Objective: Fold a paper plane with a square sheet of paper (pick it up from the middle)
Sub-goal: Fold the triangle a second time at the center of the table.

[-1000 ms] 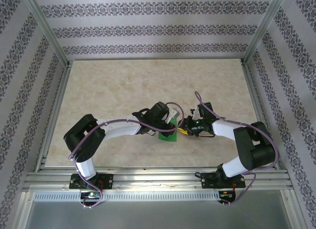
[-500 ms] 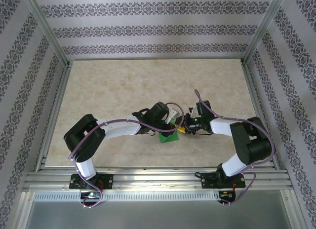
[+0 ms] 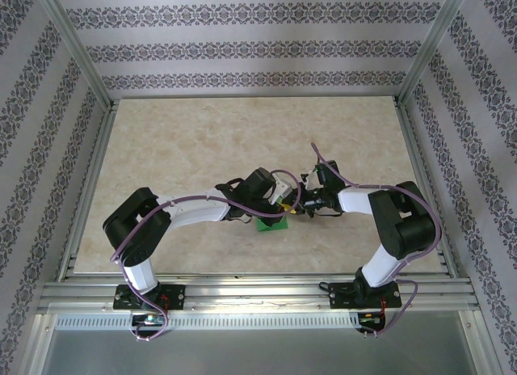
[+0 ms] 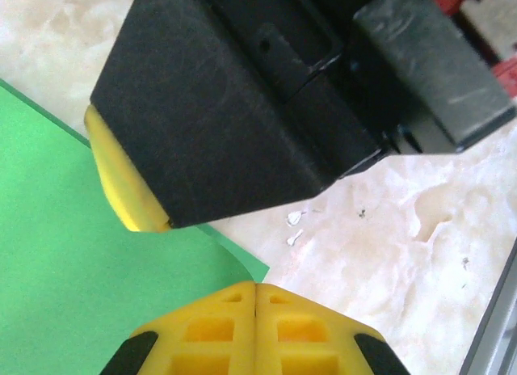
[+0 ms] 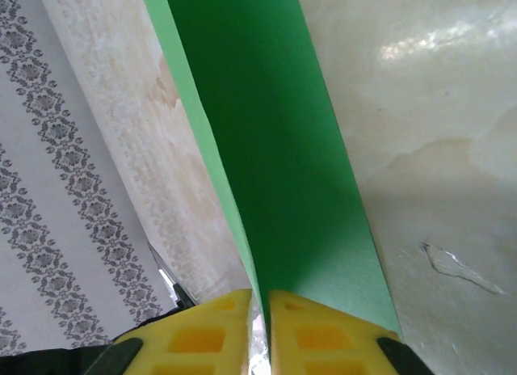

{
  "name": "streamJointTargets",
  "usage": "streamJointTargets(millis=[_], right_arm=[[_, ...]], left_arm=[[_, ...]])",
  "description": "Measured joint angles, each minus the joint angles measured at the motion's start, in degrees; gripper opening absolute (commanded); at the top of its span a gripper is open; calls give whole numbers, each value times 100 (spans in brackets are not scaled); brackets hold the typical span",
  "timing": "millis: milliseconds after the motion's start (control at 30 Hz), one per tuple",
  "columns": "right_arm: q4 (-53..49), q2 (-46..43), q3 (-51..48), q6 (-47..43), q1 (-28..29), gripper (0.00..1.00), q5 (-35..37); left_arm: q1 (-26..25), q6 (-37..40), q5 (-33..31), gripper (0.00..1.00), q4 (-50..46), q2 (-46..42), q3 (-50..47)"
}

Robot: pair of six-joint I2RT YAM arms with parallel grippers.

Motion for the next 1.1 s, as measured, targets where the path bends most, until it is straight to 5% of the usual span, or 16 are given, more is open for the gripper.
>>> streamJointTargets(millis=[167, 233, 300, 467, 800, 1100], right_arm=[[35, 0, 0, 20, 0, 4, -4], [57, 0, 0, 28, 0, 3, -9], [81, 0, 0, 44, 0, 2, -15], [160, 0, 0, 122, 0, 1, -15], [280, 0, 0, 212, 0, 1, -17], [365, 0, -2, 293, 28, 1, -15]], left_arm=[[-2, 199, -35, 27, -262, -22, 2], [-15, 295, -61, 28, -391, -55, 2], [-37, 402, -146, 40, -529, -94, 4], [-247, 647, -529, 51, -863, -120, 57], [-730, 922, -1729, 54, -1357, -72, 575], [-789, 1054, -2081, 55, -1547, 284, 855]])
